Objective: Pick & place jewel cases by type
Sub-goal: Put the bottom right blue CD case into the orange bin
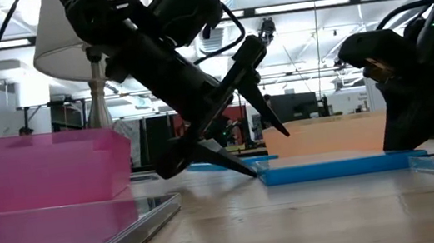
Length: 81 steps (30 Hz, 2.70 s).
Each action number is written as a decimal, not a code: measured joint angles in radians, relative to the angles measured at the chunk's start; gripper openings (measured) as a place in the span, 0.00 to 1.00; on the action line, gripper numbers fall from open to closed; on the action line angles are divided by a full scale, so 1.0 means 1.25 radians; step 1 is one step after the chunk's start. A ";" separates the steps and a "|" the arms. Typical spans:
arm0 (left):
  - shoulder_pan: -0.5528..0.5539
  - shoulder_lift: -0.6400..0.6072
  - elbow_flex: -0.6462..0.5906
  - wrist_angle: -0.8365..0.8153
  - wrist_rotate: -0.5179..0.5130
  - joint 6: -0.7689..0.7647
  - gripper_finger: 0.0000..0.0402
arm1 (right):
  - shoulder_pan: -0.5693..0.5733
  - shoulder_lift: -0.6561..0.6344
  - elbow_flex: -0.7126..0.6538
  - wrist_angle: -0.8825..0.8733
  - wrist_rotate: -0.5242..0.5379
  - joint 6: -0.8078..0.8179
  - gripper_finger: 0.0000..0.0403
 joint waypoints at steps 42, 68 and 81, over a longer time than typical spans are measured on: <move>-0.005 -0.055 0.038 0.047 0.002 0.030 0.64 | -0.001 0.000 0.003 0.022 -0.013 -0.013 0.02; 0.001 -0.016 0.037 -0.006 -0.009 -0.029 0.25 | -0.001 0.000 0.002 0.022 -0.013 -0.027 0.02; 0.010 -0.025 0.036 -0.003 -0.009 -0.059 0.13 | 0.000 -0.001 0.002 0.021 -0.012 -0.030 0.02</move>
